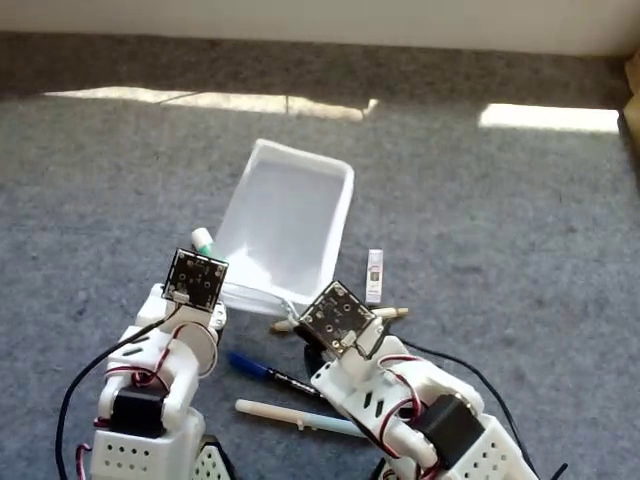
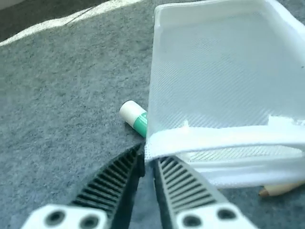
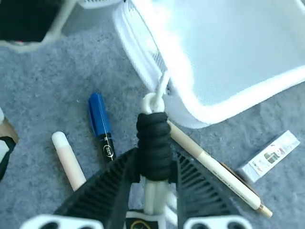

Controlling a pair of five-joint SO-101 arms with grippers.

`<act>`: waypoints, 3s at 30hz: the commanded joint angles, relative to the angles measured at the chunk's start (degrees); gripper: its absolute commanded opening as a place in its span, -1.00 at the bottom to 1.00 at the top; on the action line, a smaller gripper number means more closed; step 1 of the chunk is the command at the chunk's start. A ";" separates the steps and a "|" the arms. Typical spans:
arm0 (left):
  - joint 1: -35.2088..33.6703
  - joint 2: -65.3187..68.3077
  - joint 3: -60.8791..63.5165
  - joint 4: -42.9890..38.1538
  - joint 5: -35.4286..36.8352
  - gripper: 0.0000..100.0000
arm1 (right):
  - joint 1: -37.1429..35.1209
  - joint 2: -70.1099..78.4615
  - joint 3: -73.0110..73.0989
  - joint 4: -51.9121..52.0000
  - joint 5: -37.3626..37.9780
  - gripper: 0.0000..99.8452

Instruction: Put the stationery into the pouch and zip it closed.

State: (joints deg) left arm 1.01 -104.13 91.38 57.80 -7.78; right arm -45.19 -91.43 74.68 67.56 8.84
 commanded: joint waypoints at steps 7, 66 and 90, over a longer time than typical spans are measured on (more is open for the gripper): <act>1.54 -0.22 -9.98 4.40 0.00 -0.99 | -0.13 -12.18 -3.56 -0.48 -1.67 -0.79; 1.45 66.68 -79.87 27.25 16.44 -0.99 | 22.90 15.25 -3.65 -9.01 -1.93 -0.73; -4.00 57.10 -63.25 18.64 16.44 -0.99 | 25.54 58.59 -35.38 -4.09 -11.60 -0.62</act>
State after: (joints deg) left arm -2.42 -45.67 28.88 77.67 8.04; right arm -20.40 -36.13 45.67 63.52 -2.51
